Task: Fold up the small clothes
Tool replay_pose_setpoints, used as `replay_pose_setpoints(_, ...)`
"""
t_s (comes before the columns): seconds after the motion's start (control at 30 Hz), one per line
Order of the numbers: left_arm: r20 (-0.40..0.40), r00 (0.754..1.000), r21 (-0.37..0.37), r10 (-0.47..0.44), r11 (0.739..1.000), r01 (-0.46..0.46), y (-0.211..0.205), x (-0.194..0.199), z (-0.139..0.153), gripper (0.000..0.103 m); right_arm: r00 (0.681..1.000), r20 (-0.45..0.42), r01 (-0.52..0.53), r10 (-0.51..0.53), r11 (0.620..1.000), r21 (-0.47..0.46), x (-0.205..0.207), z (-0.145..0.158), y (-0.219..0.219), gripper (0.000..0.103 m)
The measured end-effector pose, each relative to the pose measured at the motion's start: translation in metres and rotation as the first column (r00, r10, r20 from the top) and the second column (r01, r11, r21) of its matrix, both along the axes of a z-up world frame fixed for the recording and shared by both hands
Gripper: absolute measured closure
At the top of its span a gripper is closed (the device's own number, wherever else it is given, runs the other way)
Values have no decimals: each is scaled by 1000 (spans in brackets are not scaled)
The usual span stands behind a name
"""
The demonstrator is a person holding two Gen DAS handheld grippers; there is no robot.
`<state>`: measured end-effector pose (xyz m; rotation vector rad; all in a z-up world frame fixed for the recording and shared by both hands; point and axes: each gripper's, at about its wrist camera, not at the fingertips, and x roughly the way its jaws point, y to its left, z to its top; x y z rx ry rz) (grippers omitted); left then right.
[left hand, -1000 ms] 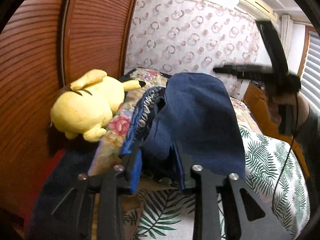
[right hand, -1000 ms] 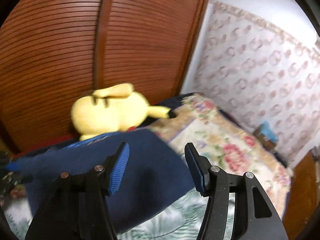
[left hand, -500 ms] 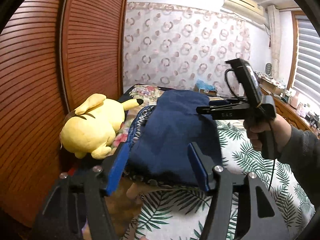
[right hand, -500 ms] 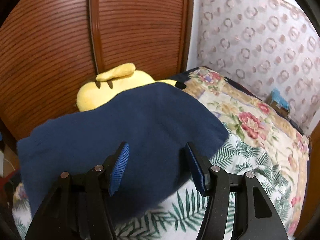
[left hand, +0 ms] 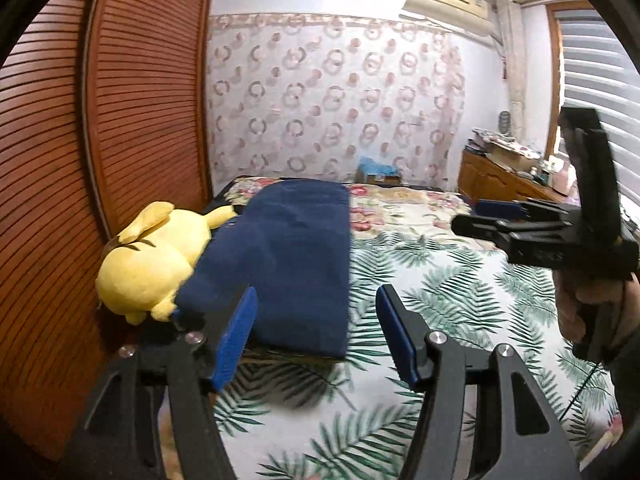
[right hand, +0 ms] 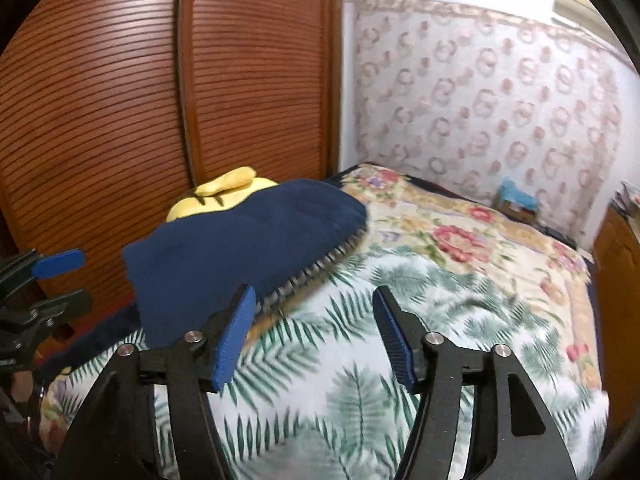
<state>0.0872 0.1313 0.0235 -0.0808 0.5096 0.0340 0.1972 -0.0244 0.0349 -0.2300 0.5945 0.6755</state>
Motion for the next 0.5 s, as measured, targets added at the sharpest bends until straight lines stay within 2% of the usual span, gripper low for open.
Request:
replay_pose_setpoints(0.23, -6, 998, 14, -70, 997, 70, -39, -7, 5, 42, 992, 22, 125, -126, 991, 56, -53, 6, -65, 20)
replay_pose_setpoints(0.5, 18, 991, 6, -133, 991, 133, -81, -14, 17, 42, 945, 77, 310, -319, 945, 101, -109, 17, -137, 17)
